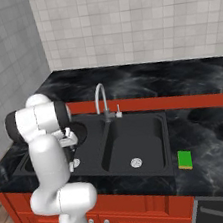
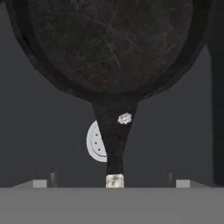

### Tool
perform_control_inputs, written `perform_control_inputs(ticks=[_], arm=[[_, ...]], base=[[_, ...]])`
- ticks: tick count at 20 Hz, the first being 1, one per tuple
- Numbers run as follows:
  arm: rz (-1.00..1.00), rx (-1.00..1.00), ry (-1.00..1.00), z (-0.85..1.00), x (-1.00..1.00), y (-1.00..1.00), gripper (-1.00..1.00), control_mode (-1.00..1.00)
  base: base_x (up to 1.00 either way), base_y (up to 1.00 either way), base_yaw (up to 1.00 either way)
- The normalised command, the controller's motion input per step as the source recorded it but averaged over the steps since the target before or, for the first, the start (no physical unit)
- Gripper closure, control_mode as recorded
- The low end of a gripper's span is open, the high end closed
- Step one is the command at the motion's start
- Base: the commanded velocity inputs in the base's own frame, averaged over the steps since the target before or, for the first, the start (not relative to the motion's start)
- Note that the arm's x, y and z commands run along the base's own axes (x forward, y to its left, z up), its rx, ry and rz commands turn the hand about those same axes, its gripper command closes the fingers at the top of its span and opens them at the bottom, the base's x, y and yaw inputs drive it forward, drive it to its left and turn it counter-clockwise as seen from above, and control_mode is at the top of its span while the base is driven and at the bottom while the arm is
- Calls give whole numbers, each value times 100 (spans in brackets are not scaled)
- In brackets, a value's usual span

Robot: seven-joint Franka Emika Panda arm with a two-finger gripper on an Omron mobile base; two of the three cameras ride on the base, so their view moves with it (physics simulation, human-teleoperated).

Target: Pick the pan and sponge and place them into the sink. Then turn on the water.

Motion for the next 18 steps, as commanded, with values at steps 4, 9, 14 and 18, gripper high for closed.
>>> perform_control_inputs(ticks=[4, 9, 14, 18], arm=[[0, 11, 0, 78, -5, 1, -100, -100], [0, 6, 0, 71, -4, -2, -100, -100], [0, 0, 0, 44, -8, -13, -100, -100], [0, 0, 0, 29, -24, -28, -100, -100]], base=[[0, 0, 0], [0, 0, 0], [0, 0, 0], [0, 0, 0]])
